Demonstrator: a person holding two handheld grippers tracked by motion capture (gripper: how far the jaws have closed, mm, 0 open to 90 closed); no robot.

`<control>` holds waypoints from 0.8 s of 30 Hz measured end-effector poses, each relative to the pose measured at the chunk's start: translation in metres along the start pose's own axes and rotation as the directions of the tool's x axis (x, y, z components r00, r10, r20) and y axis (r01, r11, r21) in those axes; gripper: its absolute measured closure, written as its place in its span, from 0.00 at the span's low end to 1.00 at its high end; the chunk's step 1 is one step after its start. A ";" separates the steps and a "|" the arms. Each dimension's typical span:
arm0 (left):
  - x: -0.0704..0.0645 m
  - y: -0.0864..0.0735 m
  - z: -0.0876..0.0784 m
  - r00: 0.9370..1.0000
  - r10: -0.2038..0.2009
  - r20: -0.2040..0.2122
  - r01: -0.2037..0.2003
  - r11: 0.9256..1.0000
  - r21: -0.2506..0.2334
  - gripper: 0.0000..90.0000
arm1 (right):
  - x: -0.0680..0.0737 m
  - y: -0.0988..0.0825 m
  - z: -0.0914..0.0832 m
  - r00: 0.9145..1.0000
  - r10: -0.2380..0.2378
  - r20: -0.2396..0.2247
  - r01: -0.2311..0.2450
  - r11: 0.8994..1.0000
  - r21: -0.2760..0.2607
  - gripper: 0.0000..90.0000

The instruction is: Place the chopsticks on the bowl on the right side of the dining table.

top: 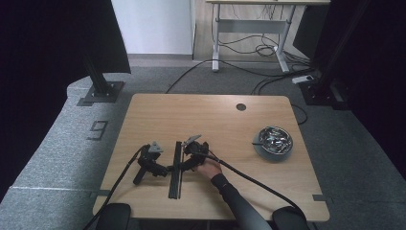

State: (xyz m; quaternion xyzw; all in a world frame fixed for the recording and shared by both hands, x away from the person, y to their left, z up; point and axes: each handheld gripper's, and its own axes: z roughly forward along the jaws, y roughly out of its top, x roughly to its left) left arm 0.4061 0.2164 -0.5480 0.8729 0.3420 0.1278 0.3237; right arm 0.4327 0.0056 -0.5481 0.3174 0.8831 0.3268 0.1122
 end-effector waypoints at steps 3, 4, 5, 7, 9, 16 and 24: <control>0.000 0.000 0.000 1.000 0.000 0.000 0.000 1.000 0.000 0.00 | -0.001 -0.001 -0.001 1.000 0.008 0.006 -0.008 1.000 0.002 0.00; 0.000 0.000 0.000 1.000 0.000 0.000 0.000 1.000 0.000 0.00 | -0.002 -0.001 -0.001 1.000 0.007 0.006 -0.007 1.000 0.003 0.00; 0.000 0.000 0.000 1.000 0.000 0.000 0.000 1.000 0.000 0.00 | -0.002 -0.001 -0.001 1.000 0.007 0.006 -0.007 1.000 0.003 0.00; 0.000 0.000 0.000 1.000 -0.002 0.000 0.002 1.000 0.000 0.00 | -0.003 -0.003 -0.002 1.000 0.012 0.012 -0.012 1.000 0.001 0.00; 0.000 0.000 0.000 1.000 0.000 0.000 0.000 1.000 0.000 0.00 | -0.005 -0.004 -0.003 1.000 0.015 0.015 -0.015 1.000 0.004 0.00; 0.000 0.000 0.000 1.000 -0.001 0.000 0.001 1.000 0.000 0.00 | -0.011 -0.011 -0.010 0.999 0.031 0.027 -0.032 0.999 0.011 0.00; 0.000 0.000 0.000 1.000 -0.002 0.000 0.002 1.000 -0.001 0.00 | -0.012 -0.022 -0.024 0.999 0.040 0.030 -0.040 0.999 0.002 0.14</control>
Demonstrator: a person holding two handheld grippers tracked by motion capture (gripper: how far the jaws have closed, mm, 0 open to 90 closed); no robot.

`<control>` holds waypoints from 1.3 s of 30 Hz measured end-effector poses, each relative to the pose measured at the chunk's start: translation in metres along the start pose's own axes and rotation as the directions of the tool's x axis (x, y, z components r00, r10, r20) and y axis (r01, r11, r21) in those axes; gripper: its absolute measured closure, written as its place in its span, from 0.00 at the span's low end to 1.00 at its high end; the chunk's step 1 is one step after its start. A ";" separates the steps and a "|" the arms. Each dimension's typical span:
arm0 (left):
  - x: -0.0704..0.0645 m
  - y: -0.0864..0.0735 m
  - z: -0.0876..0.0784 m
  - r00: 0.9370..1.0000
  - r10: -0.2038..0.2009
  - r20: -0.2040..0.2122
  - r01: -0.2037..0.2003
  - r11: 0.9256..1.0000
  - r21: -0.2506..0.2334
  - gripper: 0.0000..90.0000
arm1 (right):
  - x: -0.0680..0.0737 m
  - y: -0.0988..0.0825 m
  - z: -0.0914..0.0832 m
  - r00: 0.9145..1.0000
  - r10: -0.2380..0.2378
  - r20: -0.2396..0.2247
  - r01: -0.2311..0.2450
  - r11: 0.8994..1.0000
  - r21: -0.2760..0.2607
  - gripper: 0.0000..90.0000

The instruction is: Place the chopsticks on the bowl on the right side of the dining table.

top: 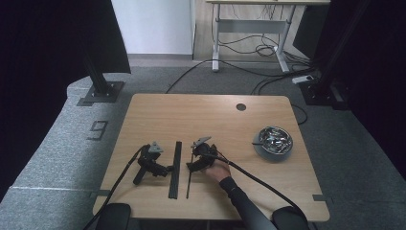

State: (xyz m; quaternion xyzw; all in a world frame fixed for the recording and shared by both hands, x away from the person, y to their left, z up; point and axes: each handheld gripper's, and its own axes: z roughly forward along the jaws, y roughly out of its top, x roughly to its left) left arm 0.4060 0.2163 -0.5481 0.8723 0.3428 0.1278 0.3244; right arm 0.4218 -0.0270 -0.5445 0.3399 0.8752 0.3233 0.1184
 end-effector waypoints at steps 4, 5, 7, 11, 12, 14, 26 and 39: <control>0.000 0.000 0.000 1.000 -0.001 0.000 0.001 1.000 -0.001 0.00 | -0.001 -0.004 -0.004 1.000 -0.005 0.000 0.005 1.000 -0.006 0.19; 0.000 0.000 0.000 1.000 0.002 0.000 -0.002 1.000 0.002 0.00 | -0.002 -0.005 -0.006 1.000 -0.006 -0.003 0.006 1.000 -0.008 0.22; 0.000 0.000 0.000 1.000 0.002 0.000 -0.002 1.000 0.001 0.00 | -0.003 -0.008 -0.009 1.000 -0.004 -0.004 0.004 1.000 -0.010 0.26; 0.000 0.000 0.000 1.000 0.002 0.000 -0.002 1.000 0.002 0.00 | -0.010 -0.014 -0.017 1.000 -0.002 0.001 0.002 1.000 -0.015 0.39; 0.000 0.000 0.000 1.000 0.002 0.000 -0.002 1.000 0.002 0.00 | -0.011 -0.016 -0.019 1.000 0.000 0.001 0.000 1.000 -0.015 0.41; 0.000 0.000 0.000 1.000 0.001 0.000 -0.001 1.000 0.002 0.00 | -0.014 -0.019 -0.022 1.000 0.001 0.001 -0.001 1.000 -0.014 0.47; 0.000 0.000 0.000 1.000 0.001 0.000 -0.001 1.000 0.002 0.00 | -0.025 -0.034 -0.040 1.000 0.006 0.008 -0.006 1.000 0.013 0.67; 0.000 0.000 0.000 1.000 0.001 0.000 -0.001 1.000 0.001 0.00 | -0.037 -0.057 -0.062 0.999 0.034 0.032 -0.035 0.999 0.031 0.72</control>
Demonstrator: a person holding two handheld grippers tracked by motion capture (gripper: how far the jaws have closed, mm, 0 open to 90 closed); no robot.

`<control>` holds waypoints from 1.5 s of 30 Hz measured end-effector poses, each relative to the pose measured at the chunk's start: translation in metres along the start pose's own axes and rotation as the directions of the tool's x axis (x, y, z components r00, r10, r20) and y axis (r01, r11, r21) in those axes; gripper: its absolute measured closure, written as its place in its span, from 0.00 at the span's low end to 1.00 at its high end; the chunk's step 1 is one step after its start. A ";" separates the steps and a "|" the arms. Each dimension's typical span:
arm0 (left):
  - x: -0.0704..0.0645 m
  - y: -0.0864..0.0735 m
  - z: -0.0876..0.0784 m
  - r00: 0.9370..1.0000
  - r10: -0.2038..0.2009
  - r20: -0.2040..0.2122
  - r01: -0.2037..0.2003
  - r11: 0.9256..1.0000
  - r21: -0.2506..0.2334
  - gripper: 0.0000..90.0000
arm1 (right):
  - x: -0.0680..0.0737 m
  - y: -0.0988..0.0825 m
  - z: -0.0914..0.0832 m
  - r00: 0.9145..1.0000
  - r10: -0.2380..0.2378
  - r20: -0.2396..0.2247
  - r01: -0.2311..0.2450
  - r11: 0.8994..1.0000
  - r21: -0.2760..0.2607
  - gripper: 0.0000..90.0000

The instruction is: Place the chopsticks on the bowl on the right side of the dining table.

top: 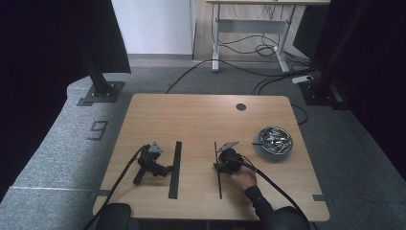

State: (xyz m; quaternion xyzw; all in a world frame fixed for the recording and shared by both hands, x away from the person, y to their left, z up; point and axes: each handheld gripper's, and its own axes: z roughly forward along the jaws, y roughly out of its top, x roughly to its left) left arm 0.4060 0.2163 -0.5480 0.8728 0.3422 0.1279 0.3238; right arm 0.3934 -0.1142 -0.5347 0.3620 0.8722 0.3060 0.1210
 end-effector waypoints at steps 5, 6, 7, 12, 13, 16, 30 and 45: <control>0.000 0.000 0.000 1.000 0.000 0.000 0.000 1.000 0.000 0.00 | -0.007 -0.010 -0.010 1.000 0.024 0.012 -0.024 1.000 0.012 0.79; 0.000 0.000 0.000 1.000 0.000 0.000 0.000 1.000 0.000 0.00 | -0.007 -0.010 -0.010 1.000 0.024 0.012 -0.024 1.000 0.012 0.79; 0.000 0.000 0.000 1.000 0.000 0.000 0.000 1.000 0.000 0.00 | -0.011 -0.014 -0.013 0.999 0.033 0.014 -0.033 0.999 0.012 0.81; 0.000 0.000 0.000 1.000 0.000 0.000 0.000 1.000 0.000 0.00 | -0.017 -0.021 -0.018 0.998 0.051 0.021 -0.051 0.999 0.011 0.87; 0.000 0.000 0.000 1.000 0.000 0.000 0.000 1.000 0.000 0.00 | -0.018 -0.022 -0.019 0.998 0.055 0.021 -0.055 0.998 0.011 0.89; 0.000 0.000 0.000 1.000 0.000 0.000 0.000 1.000 0.000 0.00 | -0.022 -0.026 -0.021 0.997 0.071 0.019 -0.071 0.997 0.009 0.93; 0.000 0.000 0.000 1.000 0.001 0.000 -0.001 1.000 0.001 0.00 | -0.038 -0.050 -0.042 0.991 0.129 0.038 -0.130 0.991 0.020 0.95; 0.000 0.000 0.000 1.000 0.000 0.000 0.000 1.000 0.001 0.00 | -0.056 -0.085 -0.072 0.987 0.150 0.051 -0.153 0.986 0.060 0.95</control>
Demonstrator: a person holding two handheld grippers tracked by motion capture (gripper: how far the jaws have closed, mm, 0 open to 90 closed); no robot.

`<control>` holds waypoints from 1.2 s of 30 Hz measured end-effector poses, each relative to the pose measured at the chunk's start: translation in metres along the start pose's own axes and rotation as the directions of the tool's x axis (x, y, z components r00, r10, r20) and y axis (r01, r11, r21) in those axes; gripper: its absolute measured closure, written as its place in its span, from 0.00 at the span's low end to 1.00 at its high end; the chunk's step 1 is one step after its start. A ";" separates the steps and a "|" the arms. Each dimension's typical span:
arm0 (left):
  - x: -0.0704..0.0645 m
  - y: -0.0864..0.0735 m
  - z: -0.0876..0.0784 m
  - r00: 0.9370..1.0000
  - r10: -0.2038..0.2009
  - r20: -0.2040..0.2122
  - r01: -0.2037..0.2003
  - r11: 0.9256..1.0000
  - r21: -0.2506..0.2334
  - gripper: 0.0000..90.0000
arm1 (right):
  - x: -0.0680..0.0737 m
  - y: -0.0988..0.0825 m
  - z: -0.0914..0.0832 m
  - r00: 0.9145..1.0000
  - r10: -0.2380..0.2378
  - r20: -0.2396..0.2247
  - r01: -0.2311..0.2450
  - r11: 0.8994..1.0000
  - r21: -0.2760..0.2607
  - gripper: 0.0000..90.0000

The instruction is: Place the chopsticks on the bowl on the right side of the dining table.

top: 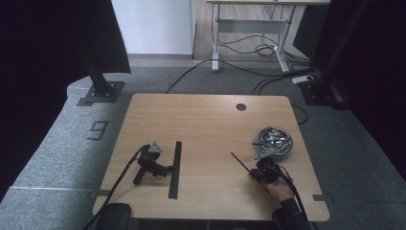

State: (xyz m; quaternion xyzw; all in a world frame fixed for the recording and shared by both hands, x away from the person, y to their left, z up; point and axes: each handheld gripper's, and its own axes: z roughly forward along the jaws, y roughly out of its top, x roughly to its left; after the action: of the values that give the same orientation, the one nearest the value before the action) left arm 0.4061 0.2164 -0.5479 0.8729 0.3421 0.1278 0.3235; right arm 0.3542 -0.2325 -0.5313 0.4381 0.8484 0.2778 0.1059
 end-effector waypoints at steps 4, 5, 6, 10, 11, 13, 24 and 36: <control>0.000 0.000 0.000 1.000 -0.002 0.000 0.002 1.000 0.000 0.00 | -0.008 -0.008 -0.008 1.000 -0.009 -0.005 0.009 1.000 0.022 0.95; 0.000 0.000 0.000 1.000 -0.004 0.000 0.004 1.000 -0.002 0.00 | -0.010 -0.009 -0.009 1.000 -0.011 -0.007 0.012 0.999 0.030 0.95; 0.000 0.000 0.000 1.000 -0.004 0.000 0.004 1.000 -0.002 0.00 | -0.010 -0.009 -0.009 1.000 -0.011 -0.007 0.012 0.999 0.030 0.95; 0.000 0.000 0.000 1.000 -0.006 0.000 0.006 1.000 -0.005 0.00 | -0.013 -0.010 -0.012 1.000 -0.014 -0.009 0.015 0.999 0.053 0.95; 0.000 0.000 0.000 1.000 -0.006 0.000 0.006 1.000 -0.005 0.00 | -0.014 -0.010 -0.012 1.000 -0.012 -0.008 0.013 0.998 0.058 0.91; 0.000 0.000 0.000 1.000 -0.005 0.000 0.005 1.000 -0.005 0.00 | -0.014 -0.008 -0.012 1.000 -0.009 0.004 0.009 0.997 0.075 0.83; 0.000 0.000 0.000 1.000 -0.006 0.000 0.006 1.000 -0.003 0.00 | -0.017 0.010 -0.016 0.999 -0.010 0.036 0.003 0.983 0.184 0.51; 0.000 0.000 0.000 1.000 -0.004 0.001 0.004 1.000 -0.002 0.00 | -0.010 0.031 0.000 0.996 -0.094 0.005 0.086 0.927 0.365 0.77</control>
State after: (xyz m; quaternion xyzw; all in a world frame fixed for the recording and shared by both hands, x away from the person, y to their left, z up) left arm 0.4060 0.2161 -0.5480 0.8720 0.3436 0.1271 0.3246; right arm 0.3815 -0.2265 -0.5141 0.4139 0.9031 0.1057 0.0450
